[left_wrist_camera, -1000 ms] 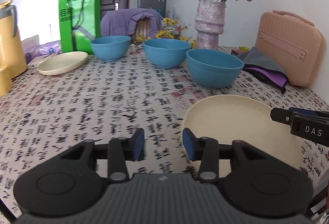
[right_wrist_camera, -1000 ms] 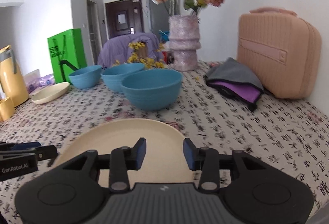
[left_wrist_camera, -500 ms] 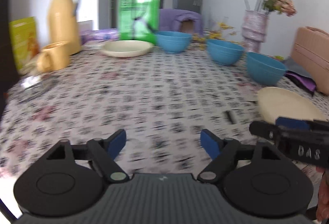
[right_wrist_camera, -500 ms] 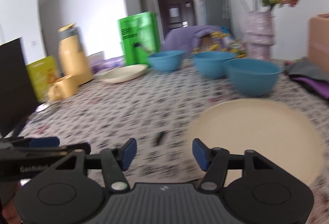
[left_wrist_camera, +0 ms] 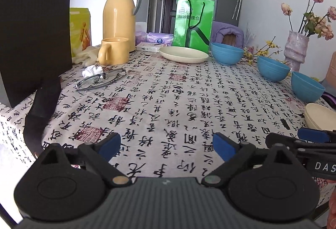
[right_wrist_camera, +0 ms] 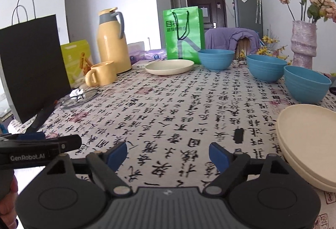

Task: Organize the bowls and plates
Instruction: 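Move both tools back toward the cream plate by the green bag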

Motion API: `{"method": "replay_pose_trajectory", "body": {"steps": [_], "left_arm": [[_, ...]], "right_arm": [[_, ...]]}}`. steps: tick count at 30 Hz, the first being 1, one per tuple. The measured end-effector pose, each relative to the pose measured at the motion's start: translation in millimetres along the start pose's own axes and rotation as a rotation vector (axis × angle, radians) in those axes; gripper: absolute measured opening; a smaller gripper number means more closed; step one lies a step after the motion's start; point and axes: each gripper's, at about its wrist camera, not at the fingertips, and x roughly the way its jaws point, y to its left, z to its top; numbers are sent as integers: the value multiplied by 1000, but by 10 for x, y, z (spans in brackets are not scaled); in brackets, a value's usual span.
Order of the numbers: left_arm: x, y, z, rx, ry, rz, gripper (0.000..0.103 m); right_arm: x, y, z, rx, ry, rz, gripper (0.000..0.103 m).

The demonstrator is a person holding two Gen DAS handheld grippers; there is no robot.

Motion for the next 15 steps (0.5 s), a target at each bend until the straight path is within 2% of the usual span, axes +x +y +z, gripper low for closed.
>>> {"method": "replay_pose_trajectory", "body": {"steps": [8, 15], "left_arm": [[144, 93, 86, -6, -7, -9, 97], [407, 154, 362, 14, -33, 1, 98]], "right_arm": [[134, 16, 68, -2, 19, -13, 85], [425, -50, 306, 16, 8, -25, 86]]}}
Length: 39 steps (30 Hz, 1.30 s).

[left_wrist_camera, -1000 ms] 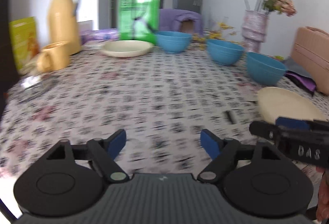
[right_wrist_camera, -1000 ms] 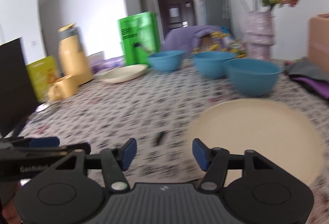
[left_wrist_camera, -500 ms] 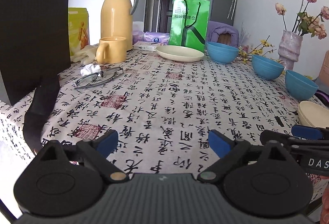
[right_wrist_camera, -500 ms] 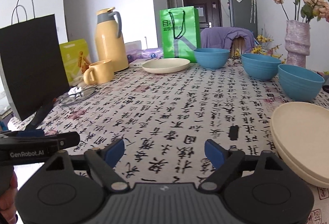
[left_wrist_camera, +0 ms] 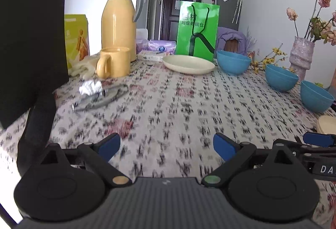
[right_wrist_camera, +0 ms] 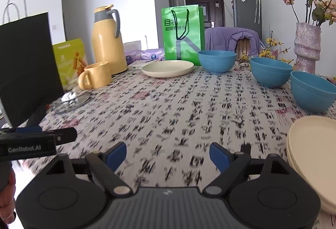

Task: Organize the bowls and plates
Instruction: 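Move both tools back toward the cream plate by the green bag, then grasp a cream plate rim with the right tool while the left tool grasps another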

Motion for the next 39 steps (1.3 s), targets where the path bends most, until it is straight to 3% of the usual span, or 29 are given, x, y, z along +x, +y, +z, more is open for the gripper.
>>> {"method": "replay_pose_trajectory", "body": {"steps": [6, 22, 29, 31, 37, 39], "left_arm": [[350, 44, 315, 16, -10, -2, 98], [1785, -2, 1343, 112, 6, -34, 101], [2615, -103, 1684, 121, 93, -110, 102], [2879, -139, 1754, 126, 109, -85, 102], [3506, -147, 1904, 100, 124, -38, 101], [3686, -103, 1918, 84, 151, -25, 89]], "right_arm": [[434, -73, 319, 13, 12, 0, 91], [1956, -318, 1298, 38, 129, 18, 91], [2692, -447, 1724, 50, 115, -21, 91], [2903, -467, 1813, 49, 106, -43, 91], [3445, -630, 1976, 114, 109, -75, 88], [3568, -681, 1966, 127, 117, -64, 76]]}}
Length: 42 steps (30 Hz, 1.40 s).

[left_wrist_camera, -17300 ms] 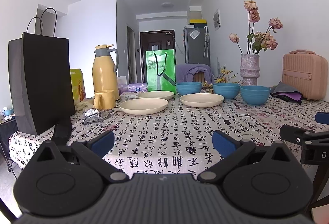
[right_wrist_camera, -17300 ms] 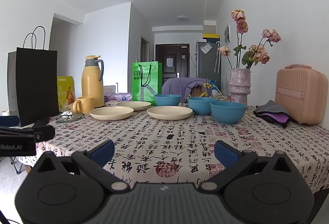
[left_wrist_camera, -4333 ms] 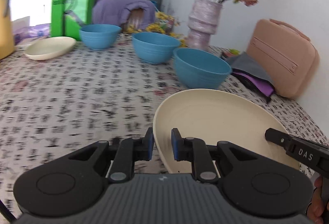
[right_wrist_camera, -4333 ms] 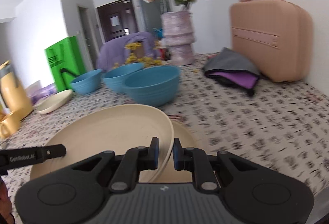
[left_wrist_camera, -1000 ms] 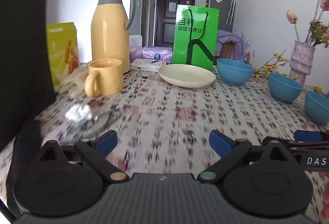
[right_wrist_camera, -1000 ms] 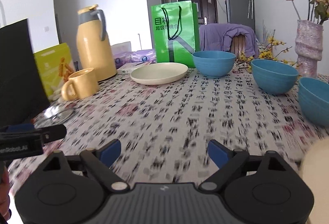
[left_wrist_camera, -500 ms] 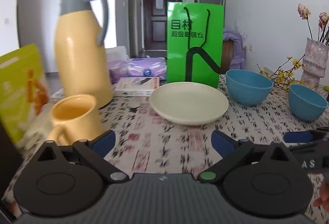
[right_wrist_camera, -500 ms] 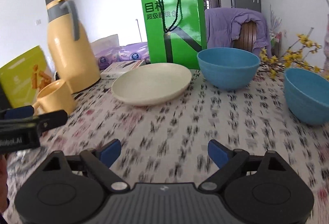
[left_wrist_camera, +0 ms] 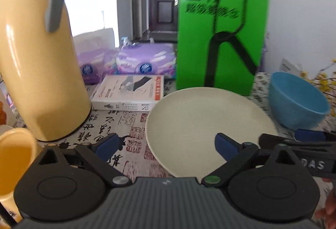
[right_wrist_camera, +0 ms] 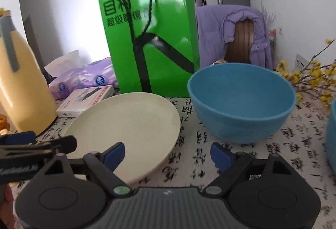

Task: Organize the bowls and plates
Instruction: 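Grasp a cream plate rim with the right tool while the left tool grasps another, then carry both held cream plates toward the plate stack by the pink suitcase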

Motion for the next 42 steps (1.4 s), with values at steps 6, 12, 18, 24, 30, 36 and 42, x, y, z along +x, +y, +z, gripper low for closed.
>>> {"method": "replay_pose_trajectory", "body": {"steps": [6, 12, 18, 24, 30, 36, 42], "left_arm": [[320, 97, -29, -10, 85, 4, 28], [283, 176, -58, -45, 73, -6, 16], [127, 175, -101, -32, 79, -14, 13], [-175, 169, -224, -26, 78, -23, 12], [-699, 212, -448, -30, 64, -10, 12], [-1253, 286, -788, -67, 62, 1, 12], [-1850, 300, -1156, -68, 34, 20, 12]], "right_arm": [[157, -61, -64, -12, 33, 22, 34], [129, 1, -62, -38, 25, 23, 19], [29, 22, -76, -47, 47, 8, 17], [-213, 80, -186, -65, 71, -9, 16], [-637, 211, -405, -65, 75, -5, 15], [-1113, 385, -757, -74, 89, 15, 15], [-1673, 538, -1148, -100, 66, 24, 15]]}}
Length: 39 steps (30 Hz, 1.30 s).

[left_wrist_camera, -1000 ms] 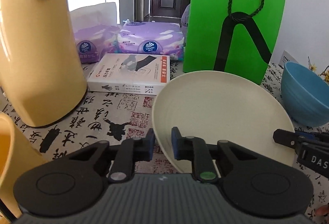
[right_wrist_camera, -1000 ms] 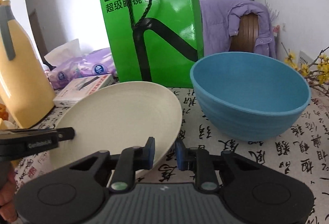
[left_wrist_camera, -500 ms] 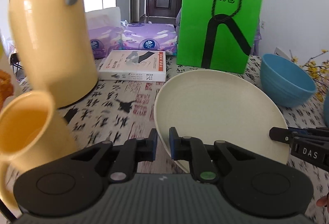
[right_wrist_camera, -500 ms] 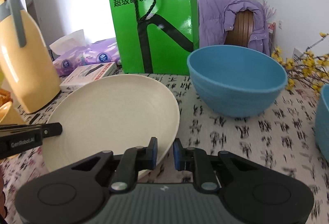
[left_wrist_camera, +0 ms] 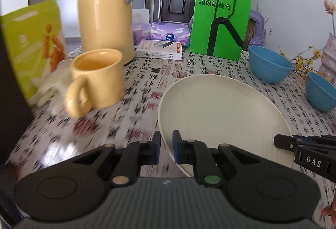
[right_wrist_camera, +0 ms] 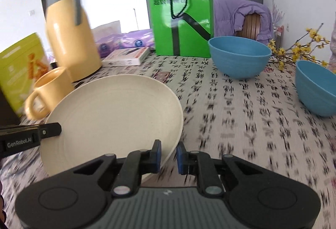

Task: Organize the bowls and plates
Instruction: 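Carry both held cream plates toward the plate stack by the pink suitcase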

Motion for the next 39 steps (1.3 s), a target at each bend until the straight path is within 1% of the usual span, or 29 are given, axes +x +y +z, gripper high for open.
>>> {"method": "replay_pose_trajectory", "body": {"steps": [4, 8, 10, 13, 18, 23, 29, 34, 39], "left_arm": [[-394, 22, -294, -3, -37, 13, 12], [-787, 59, -600, -33, -59, 29, 12], [-980, 48, -756, -24, -75, 39, 12], [-1225, 32, -988, -15, -82, 59, 12], [-1534, 86, -1257, -38, -77, 42, 12], [-1761, 91, -1401, -38, -88, 41, 13], [-1853, 73, -1450, -44, -89, 46, 13], [-1870, -52, -1438, -22, -94, 40, 13], [-1825, -270, -1432, -7, -81, -1, 13]], "right_arm": [[-352, 127, -288, -27, -17, 12, 15], [-696, 243, -602, -45, -30, 23, 15], [-869, 296, -747, -47, -43, 25, 15], [-1091, 350, -983, -43, -50, 34, 15], [-1398, 378, -1294, -17, -55, 55, 15], [-1635, 404, -1388, -20, -75, 71, 15], [-1772, 414, -1440, -28, -93, 73, 15], [-1812, 318, -1481, -14, -93, 57, 15], [-1893, 83, -1505, 14, -104, 28, 15]]}}
